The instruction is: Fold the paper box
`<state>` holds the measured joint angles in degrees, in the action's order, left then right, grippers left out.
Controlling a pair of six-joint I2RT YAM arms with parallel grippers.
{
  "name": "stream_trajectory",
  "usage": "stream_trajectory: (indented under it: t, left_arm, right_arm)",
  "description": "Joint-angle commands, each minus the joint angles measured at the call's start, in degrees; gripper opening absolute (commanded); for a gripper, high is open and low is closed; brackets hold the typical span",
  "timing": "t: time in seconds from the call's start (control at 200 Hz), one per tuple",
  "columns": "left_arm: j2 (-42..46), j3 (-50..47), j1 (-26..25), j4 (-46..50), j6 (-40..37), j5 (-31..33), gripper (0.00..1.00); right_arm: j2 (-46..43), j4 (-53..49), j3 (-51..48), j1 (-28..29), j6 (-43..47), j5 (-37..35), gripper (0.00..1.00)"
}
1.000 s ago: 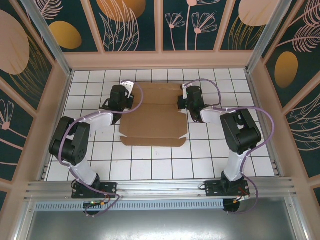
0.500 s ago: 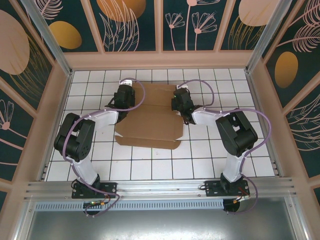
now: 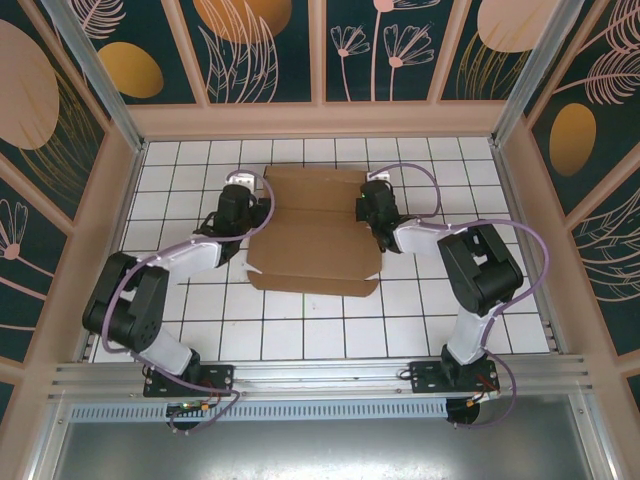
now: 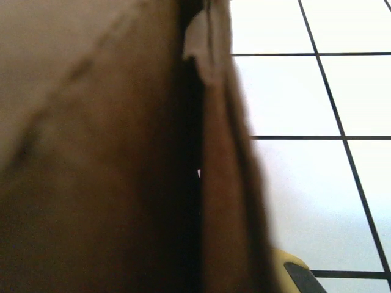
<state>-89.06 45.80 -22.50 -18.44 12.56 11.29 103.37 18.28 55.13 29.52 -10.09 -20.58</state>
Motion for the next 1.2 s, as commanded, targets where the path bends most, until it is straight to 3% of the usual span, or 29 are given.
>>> stream_trajectory:
  t: [0.0,0.105,0.225,0.39,0.56,0.686,1.121,1.196]
  left_arm:
    - [5.6,-2.4,0.2,-4.5,1.5,-4.9,0.65]
    - [12.0,-6.1,0.2,-7.5,1.9,-6.8,0.66]
    - [16.4,-7.2,0.4,-10.3,4.3,-5.1,0.74]
    - [10.2,2.4,1.4,-5.1,6.3,-5.9,0.75]
    - [4.4,6.7,3.8,-6.0,11.1,-6.3,0.74]
    - [0.8,6.6,4.2,-8.7,14.3,-10.6,0.68]
    - [-4.2,-4.2,5.4,-17.6,23.3,-12.3,0.5]
    - [-4.5,-5.1,5.4,-17.7,23.8,-12.1,0.48]
  right_arm:
    - [-1.9,2.9,-1.0,-0.4,1.1,-0.7,0.0]
    - [-1.8,3.5,-1.6,-0.5,1.7,0.6,0.0]
    - [-1.8,5.3,-3.0,-0.5,2.6,2.6,0.0]
    - [-1.5,6.8,-3.9,-0.3,3.1,4.5,0.0]
    - [-1.3,6.6,-3.7,-0.3,3.4,4.9,0.0]
    - [-1.0,6.4,-3.6,-0.2,3.6,4.6,0.0]
    - [-1.5,6.2,-4.4,0.9,4.0,4.3,0.0]
    - [-2.7,6.4,-4.8,0.9,4.0,4.9,0.09]
